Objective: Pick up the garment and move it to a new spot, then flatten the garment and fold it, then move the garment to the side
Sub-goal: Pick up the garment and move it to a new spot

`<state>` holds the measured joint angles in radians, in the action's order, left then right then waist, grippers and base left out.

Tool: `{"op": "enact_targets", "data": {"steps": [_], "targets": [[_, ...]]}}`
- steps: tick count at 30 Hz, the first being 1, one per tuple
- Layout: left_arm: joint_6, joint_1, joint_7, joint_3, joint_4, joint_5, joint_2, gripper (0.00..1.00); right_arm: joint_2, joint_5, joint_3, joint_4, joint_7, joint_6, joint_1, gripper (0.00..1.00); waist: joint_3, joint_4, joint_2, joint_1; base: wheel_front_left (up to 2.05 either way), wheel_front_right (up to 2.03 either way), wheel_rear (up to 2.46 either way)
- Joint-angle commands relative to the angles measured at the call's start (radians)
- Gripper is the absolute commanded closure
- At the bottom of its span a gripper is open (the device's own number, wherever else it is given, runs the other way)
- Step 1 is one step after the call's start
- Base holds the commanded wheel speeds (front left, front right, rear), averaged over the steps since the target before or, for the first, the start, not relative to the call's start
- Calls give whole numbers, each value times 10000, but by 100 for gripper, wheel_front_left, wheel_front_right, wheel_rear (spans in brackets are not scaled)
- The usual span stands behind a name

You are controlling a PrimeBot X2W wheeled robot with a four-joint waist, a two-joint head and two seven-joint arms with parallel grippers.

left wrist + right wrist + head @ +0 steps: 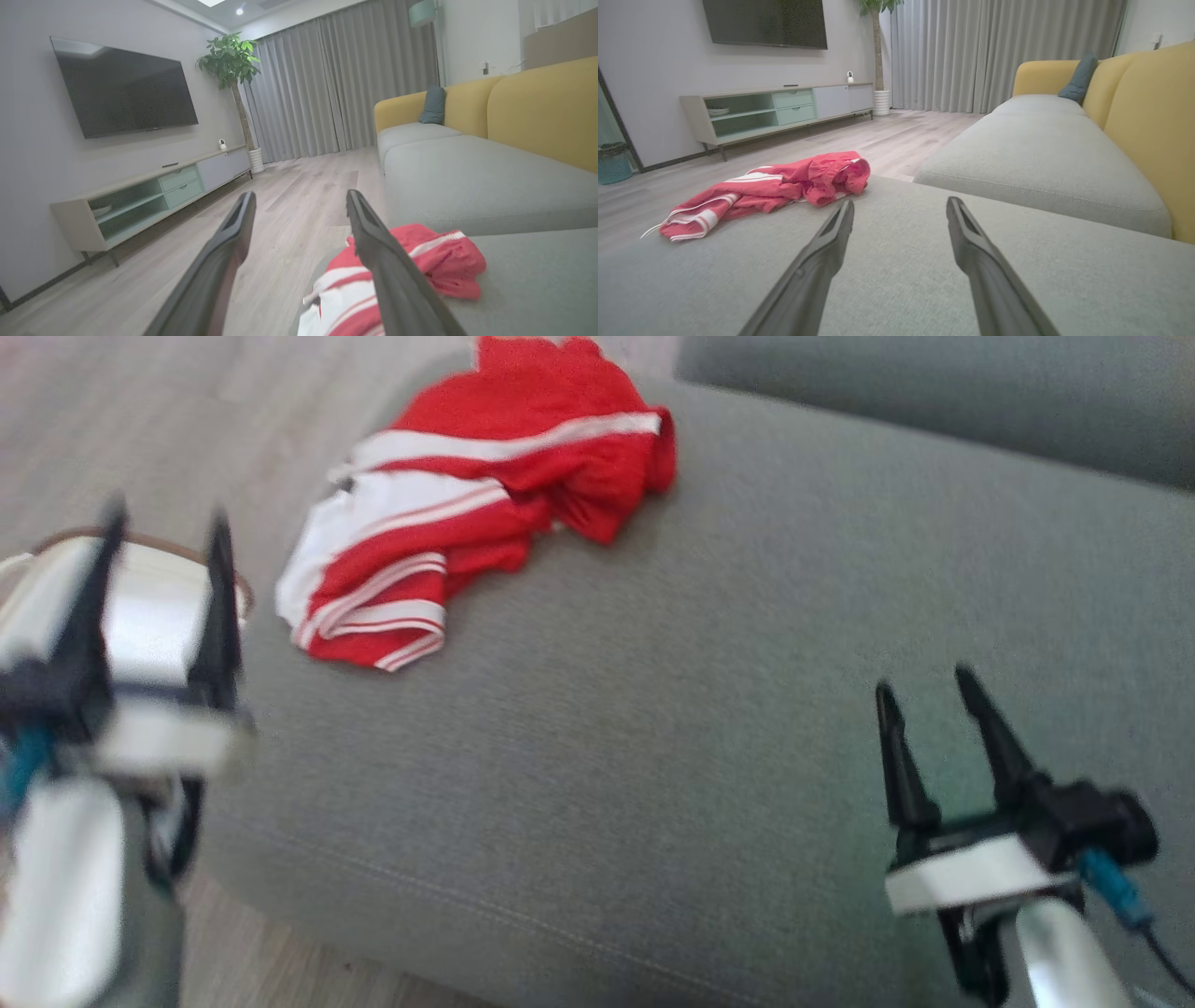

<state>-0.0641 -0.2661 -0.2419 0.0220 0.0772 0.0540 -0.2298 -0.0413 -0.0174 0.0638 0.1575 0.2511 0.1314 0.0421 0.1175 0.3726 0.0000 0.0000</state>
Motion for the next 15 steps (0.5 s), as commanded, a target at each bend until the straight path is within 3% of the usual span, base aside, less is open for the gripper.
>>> {"op": "enact_targets", "data": {"steps": [1,9,15], "targets": [[-70,-702,62,-308,-237,-68,-341,0,-89,91,240,-396,107,-7,482,0,627,-544,0,0,0,0,0],[-602,-4699,1535,431,1360,563,-1389,0,-89,472,546,-744,107,-7,1734,0,2498,-1954,0,0,0,0,0],[-660,-6916,3108,1932,2970,1846,-2094,0,-89,528,698,-1060,107,-7,2216,0,3609,-2976,0,0,0,0,0]]}}
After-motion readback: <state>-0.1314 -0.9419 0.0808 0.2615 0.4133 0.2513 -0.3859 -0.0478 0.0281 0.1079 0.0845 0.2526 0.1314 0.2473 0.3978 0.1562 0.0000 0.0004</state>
